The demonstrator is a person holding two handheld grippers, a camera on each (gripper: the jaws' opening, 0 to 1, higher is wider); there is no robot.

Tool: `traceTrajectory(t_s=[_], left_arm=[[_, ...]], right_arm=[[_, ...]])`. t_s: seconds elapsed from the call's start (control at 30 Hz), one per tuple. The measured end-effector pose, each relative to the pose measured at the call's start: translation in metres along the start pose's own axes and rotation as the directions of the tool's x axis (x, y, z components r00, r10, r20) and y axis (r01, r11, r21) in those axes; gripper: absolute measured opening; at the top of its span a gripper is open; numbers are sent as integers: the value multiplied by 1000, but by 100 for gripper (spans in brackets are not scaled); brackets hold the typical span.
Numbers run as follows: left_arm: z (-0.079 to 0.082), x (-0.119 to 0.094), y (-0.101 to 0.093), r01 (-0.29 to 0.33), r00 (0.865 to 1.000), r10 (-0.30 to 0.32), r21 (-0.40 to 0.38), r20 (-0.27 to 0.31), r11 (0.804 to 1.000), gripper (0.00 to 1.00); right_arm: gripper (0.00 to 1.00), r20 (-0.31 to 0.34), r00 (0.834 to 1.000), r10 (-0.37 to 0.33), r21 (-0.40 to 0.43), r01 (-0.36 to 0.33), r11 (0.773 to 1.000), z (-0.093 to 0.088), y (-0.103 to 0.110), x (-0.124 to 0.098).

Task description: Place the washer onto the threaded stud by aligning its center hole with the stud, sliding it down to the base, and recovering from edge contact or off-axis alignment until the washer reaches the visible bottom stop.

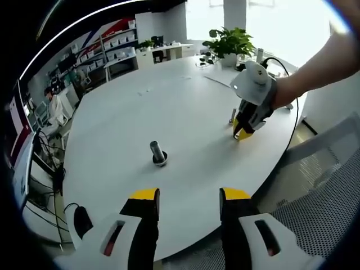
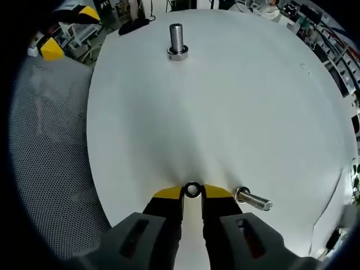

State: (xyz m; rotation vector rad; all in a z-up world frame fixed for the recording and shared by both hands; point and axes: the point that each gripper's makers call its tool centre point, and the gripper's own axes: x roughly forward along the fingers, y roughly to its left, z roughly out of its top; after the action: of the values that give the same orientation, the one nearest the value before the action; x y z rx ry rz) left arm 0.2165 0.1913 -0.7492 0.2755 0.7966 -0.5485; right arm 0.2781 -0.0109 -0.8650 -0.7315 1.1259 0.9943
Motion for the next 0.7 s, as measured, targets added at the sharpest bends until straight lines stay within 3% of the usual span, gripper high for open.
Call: traceTrajectory(t_s=[0.33, 0.5, 0.7], left_arm=[[0, 1, -2, 3, 1000, -3, 17, -1, 1000, 41], [0, 1, -3, 7, 1000, -7, 18, -4, 1000, 41], [-2, 2, -5, 14, 1000, -13, 28, -13, 1000, 41]], right_arm=[[13, -15, 1000, -4, 14, 4, 1000, -6, -1, -2], [14, 2, 1000, -10, 130, 10, 992, -18, -8, -10], [14, 5, 999, -41, 149, 40, 988, -31, -23, -21]])
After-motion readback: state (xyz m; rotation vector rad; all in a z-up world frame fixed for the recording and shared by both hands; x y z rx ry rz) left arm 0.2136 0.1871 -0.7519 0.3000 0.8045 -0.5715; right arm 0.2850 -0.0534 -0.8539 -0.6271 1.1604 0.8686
